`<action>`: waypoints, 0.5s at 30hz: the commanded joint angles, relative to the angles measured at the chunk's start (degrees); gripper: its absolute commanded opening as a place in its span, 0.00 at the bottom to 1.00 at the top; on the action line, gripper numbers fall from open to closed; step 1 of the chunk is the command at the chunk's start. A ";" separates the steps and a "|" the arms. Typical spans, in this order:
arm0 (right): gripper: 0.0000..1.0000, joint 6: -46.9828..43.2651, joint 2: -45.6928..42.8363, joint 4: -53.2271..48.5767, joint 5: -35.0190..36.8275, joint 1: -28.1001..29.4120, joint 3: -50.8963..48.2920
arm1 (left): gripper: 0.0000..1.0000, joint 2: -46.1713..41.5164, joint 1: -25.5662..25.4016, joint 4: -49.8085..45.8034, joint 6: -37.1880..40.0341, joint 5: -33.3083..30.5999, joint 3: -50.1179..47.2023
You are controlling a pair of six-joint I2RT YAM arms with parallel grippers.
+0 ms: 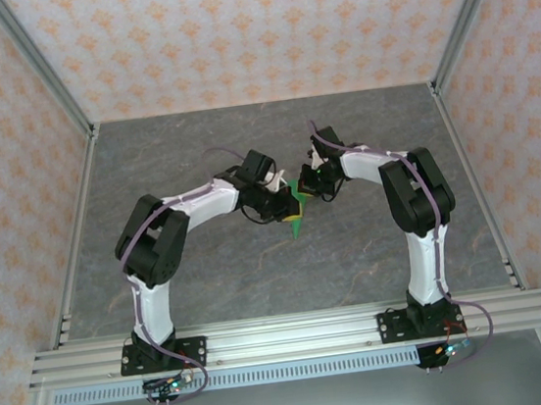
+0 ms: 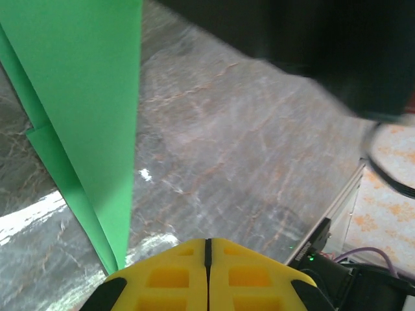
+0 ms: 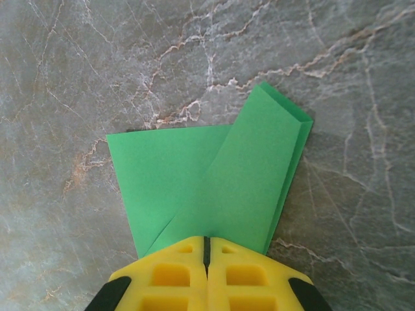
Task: Fold a paper plane with a square sheet of paper (fold left side to right side)
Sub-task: Fold the wing for the fifth time at the center of the table.
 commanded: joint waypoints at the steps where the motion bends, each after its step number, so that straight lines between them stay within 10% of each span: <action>1: 0.03 -1.23 4.38 -3.85 5.58 -0.27 -1.05 | 0.07 2.83 -1.22 -2.53 1.44 0.83 2.51; 15: 0.03 -1.42 4.10 -4.38 5.83 -0.21 -0.82 | 0.07 4.16 -1.44 -3.93 3.01 -2.48 -4.05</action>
